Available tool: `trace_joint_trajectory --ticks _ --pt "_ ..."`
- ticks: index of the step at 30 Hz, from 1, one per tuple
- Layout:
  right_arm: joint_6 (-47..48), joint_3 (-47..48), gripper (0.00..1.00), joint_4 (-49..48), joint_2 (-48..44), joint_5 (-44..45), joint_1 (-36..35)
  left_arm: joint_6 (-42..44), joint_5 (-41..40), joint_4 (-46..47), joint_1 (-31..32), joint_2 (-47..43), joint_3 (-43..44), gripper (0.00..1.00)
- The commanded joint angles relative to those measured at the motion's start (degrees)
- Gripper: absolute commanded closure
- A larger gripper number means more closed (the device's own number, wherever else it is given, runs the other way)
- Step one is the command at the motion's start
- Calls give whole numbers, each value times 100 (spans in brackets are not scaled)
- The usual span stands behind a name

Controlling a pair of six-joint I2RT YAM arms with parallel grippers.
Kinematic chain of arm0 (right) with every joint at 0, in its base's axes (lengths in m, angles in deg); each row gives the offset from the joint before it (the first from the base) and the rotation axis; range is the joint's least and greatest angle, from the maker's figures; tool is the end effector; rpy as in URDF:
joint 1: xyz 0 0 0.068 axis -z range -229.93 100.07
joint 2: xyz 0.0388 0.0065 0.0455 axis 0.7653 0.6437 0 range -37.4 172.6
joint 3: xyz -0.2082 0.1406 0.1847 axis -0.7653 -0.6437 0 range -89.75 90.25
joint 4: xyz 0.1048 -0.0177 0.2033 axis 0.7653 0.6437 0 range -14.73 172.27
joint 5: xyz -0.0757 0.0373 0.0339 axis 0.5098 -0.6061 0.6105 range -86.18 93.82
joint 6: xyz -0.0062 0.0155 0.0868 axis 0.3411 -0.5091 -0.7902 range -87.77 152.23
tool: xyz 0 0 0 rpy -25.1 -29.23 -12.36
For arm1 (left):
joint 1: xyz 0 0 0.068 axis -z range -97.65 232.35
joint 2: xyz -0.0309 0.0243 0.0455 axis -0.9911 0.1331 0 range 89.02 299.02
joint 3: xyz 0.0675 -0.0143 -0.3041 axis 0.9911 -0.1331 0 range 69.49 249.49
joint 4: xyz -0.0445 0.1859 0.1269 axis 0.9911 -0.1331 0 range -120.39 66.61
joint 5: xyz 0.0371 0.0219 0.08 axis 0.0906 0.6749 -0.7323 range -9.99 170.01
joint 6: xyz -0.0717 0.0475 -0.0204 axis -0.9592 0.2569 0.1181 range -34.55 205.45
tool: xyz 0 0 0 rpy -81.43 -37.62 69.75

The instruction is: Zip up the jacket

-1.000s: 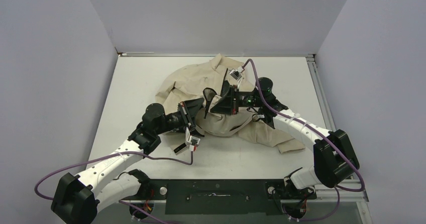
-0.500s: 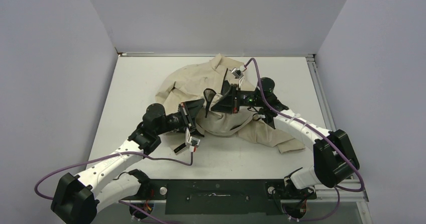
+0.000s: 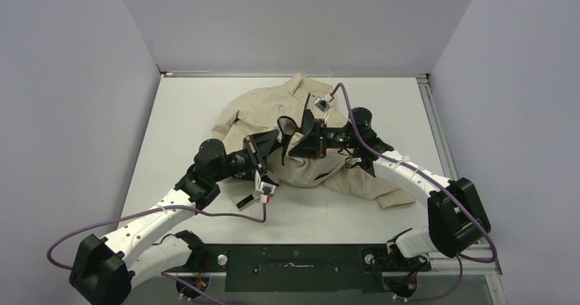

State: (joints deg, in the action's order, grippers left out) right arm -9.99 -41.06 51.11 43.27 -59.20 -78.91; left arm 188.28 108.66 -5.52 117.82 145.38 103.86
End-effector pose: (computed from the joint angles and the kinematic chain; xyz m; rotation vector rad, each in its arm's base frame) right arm 0.2195 0.2015 0.3382 -0.7364 1.8685 1.7819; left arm 0.1506 -0.1534 0.3332 1.6423 0.2157 0.4893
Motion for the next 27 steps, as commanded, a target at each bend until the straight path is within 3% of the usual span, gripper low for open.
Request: trace_joint_trajectory --ticks 1,27 --pt "105 222 95 -334 -97 -15 -64 12 -33 253 57 -63 192 100" --pt "-287 286 95 -858 0 36 -91 120 -14 152 84 -108 149 100"
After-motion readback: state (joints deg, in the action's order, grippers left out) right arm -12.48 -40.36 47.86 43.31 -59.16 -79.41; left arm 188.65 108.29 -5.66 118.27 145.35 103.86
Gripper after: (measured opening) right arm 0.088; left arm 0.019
